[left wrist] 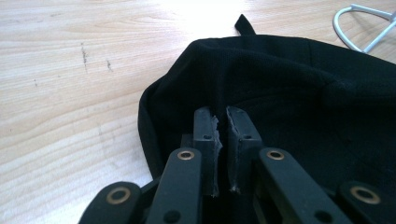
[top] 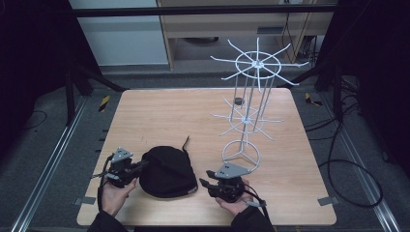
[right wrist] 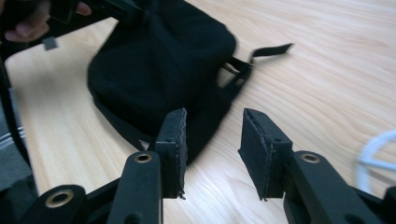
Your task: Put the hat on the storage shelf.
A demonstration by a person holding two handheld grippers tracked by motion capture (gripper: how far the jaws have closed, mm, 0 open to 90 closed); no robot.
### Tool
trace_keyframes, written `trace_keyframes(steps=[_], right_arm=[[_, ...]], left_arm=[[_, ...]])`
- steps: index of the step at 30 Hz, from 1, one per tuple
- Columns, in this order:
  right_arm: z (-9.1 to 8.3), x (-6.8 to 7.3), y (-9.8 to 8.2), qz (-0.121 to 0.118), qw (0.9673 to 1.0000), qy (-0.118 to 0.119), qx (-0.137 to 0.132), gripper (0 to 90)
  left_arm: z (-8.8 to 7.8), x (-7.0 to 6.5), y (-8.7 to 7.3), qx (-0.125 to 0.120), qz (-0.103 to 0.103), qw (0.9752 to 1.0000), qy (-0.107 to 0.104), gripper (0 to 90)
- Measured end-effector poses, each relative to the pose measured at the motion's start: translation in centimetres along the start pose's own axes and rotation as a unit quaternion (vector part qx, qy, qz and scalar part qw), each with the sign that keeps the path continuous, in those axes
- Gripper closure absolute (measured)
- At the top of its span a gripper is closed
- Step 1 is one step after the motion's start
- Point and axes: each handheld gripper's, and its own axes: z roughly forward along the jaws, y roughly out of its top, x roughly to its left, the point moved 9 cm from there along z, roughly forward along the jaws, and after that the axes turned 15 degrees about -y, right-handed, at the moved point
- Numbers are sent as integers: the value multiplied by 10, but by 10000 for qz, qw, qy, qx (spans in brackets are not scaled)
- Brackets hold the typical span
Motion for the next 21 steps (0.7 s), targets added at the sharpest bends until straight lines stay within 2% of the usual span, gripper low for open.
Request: trace_keyframes(steps=[2,3,5,8,10,11,14,15,18,20,21], right_arm=[[2,4,1,13,10000,51,4,630],[9,16,4,5,9999,159,69,662],[13,21,4,-29,9998,168,105,675],[26,26,2,-181,9995,-67,255,806],[31,24,2,-134,9992,-152,330,866],[36,19,5,-137,9990,-288,315,884],[42,15,9,-87,9988,-388,283,889],[49,12,11,32,9987,-459,200,891],[58,10,14,135,9984,-548,86,890],[61,9,16,134,9981,-596,49,889],[66,8,18,161,9977,-651,45,884]], left_arm=[[-2,-1,-2,-11,-17,10000,14,833],[-3,-2,-2,-28,-42,10000,9,832],[-4,-3,-4,-52,-38,10000,-2,832],[-6,-4,-6,-38,-29,10000,-12,830],[-9,-5,-9,-39,-31,10000,-55,827],[-12,-6,-12,-33,-37,9999,-158,822],[-15,-9,-16,1,-12,9998,-198,815],[-17,-11,-19,25,21,9998,-199,806],[-23,-17,-25,53,61,9996,-264,791],[-26,-20,-29,58,105,9994,-330,770],[-29,-24,-32,69,197,9992,-335,754]])
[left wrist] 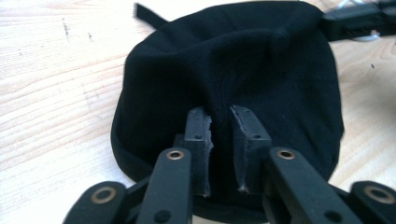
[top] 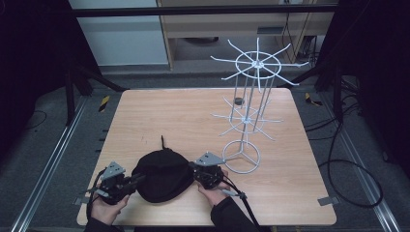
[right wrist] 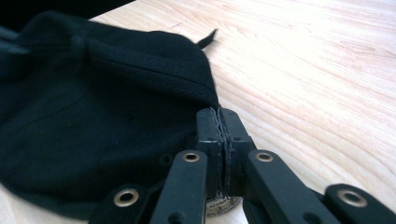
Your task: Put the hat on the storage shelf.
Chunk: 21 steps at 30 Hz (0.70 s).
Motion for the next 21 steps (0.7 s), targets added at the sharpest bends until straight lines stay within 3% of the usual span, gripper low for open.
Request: trace_keyframes(steps=[4,5,7,10,14,21], right_arm=[[3,-1,3,14,10000,-30,-6,834],[0,-4,6,65,10000,-38,-61,781],[-4,-6,7,78,9999,-48,-106,769],[-21,-20,8,119,9997,-34,-197,732],[-34,-31,5,153,9996,-65,-210,707],[-64,-67,-16,231,9992,-294,-127,648]], left_arm=[[-3,-1,3,-71,116,9999,64,662],[-8,-3,11,-181,222,9995,119,570],[-11,-4,15,-254,266,9993,119,536],[-14,-6,31,-231,531,9983,100,414],[-10,-5,39,-157,614,9980,47,383],[10,-5,52,106,704,9974,-136,328]])
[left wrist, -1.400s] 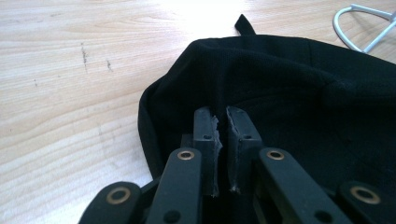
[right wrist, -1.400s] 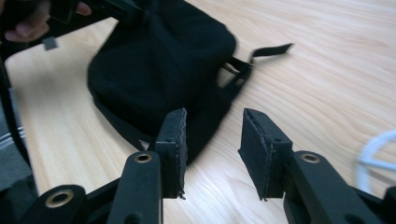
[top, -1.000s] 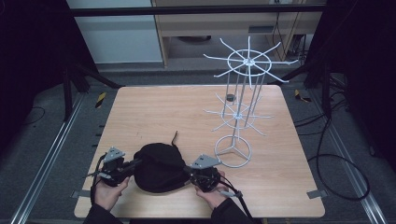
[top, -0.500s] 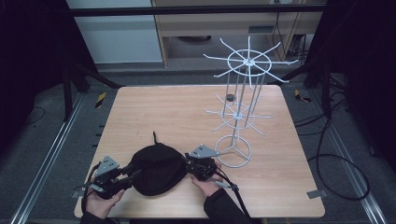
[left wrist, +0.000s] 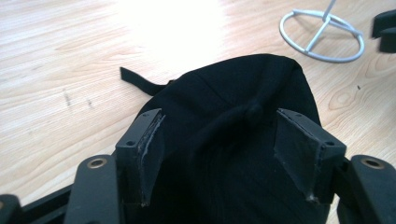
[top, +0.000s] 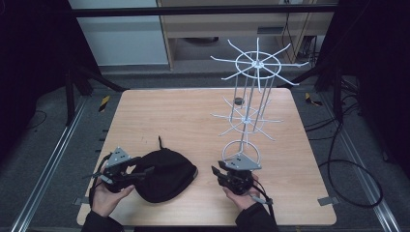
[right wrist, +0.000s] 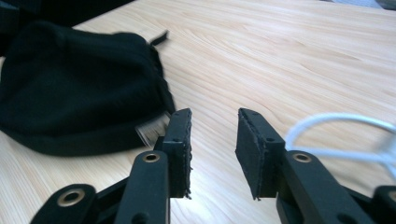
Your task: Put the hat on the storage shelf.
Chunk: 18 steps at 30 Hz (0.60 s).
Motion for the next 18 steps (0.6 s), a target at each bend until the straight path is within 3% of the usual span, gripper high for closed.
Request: trace_keyframes(steps=[2,3,6,11,13,15,18], right_arm=[[-8,-11,-5,49,10000,-54,32,633],[-16,-24,-7,103,9999,-116,34,621],[-23,-36,-9,140,9997,-210,12,614],[-42,-80,-25,292,9979,-578,93,588],[-45,-86,-28,349,9973,-628,116,585],[-48,-101,-38,451,9955,-799,239,573],[-46,-107,-42,453,9946,-882,300,570]], left_arm=[[6,0,2,126,106,9998,-58,326],[12,0,4,267,204,9994,-100,326],[18,1,5,363,228,9990,-143,327],[33,4,-1,673,285,9972,-142,363],[37,4,-5,813,315,9961,-138,374],[41,6,-9,887,267,9956,-148,430],[42,6,-10,854,186,9959,-231,542]])
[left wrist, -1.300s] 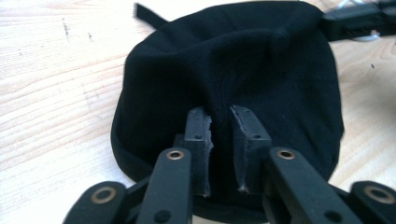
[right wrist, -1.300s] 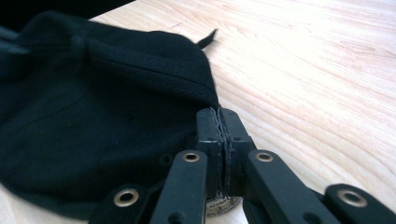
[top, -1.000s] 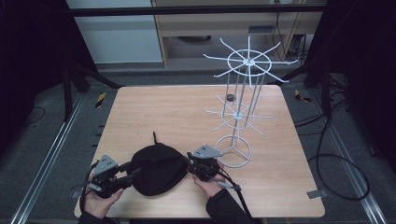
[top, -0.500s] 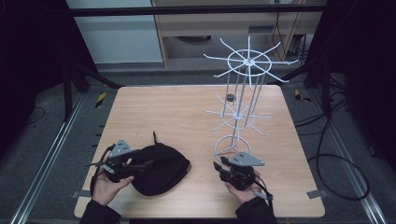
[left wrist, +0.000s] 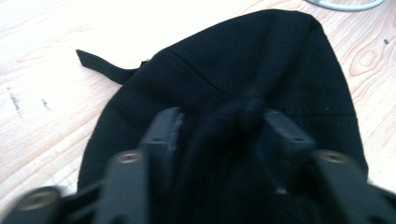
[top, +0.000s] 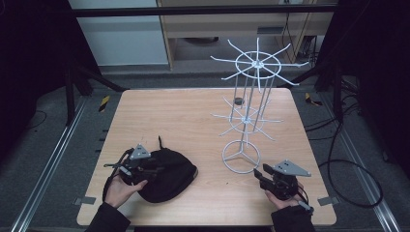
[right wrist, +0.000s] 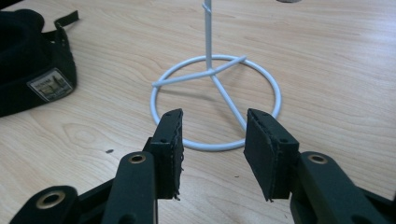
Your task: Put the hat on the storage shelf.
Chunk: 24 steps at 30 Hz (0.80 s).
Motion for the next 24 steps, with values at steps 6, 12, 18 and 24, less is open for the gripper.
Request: trace_keyframes(steps=[6,12,18,24], right_arm=[[6,-2,-4,-73,9999,-50,101,572],[7,-8,-6,-4,9999,-100,130,572],[10,-11,-9,22,9998,-127,180,573],[10,-15,-10,73,9997,-145,155,568]], left_arm=[[-1,-2,0,-77,-22,10000,-39,681],[-11,-10,8,-480,107,9988,-36,845],[-22,-12,13,-735,169,9971,77,852],[-37,-19,25,-1231,199,9921,123,852]])
